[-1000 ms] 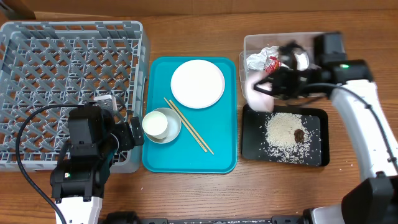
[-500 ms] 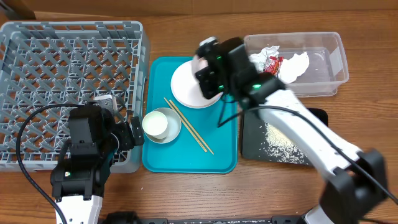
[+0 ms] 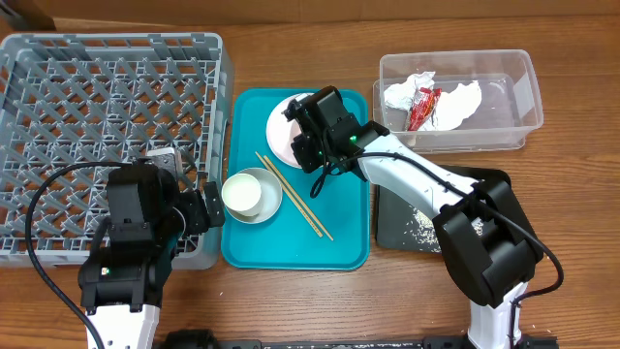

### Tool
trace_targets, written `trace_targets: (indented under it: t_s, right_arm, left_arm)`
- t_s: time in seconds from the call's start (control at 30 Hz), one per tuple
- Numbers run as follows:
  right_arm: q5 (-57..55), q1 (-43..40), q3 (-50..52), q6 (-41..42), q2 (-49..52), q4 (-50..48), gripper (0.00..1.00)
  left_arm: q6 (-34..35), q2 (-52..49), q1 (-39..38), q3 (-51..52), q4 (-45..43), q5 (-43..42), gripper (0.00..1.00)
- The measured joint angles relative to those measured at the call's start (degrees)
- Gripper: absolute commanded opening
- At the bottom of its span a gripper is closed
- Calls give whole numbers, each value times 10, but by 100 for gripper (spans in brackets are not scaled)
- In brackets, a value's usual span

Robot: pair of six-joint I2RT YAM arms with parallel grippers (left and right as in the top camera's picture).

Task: Sort waste into correct bins and load items into the dishwasher
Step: 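Carry the empty pink bowl with the right gripper onto the white plate, then grasp the white cup with the right gripper and lift it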

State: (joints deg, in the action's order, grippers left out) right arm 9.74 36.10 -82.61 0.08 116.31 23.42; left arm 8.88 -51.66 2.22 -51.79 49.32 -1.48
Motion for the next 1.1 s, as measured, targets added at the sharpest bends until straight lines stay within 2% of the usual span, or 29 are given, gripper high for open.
trace_targets:
  t_s: [0.1,0.27,0.53,0.7,0.8,0.93,1.1]
  right_arm:
    - [14,0,0,-1,0,10,35]
    - [25,0,0,6,-22,42,36]
    - [109,3,-2,53,-125,88,40]
    - [134,37,-3,78,-125,114,43]
    - [122,78,-3,94,-124,113,49]
    - [83,119,-3,130,-106,106,49]
    - [29,127,-3,183,-59,78,48]
  left_arm:
    - [0,0,0,0,0,0,100]
    - [0,0,0,0,0,0,100]
    - [0,0,0,0,0,0,100]
    - [0,0,0,0,0,0,100]
    - [0,0,0,0,0,0,100]
    - [0,0,0,0,0,0,100]
    - [0,0,0,0,0,0,100]
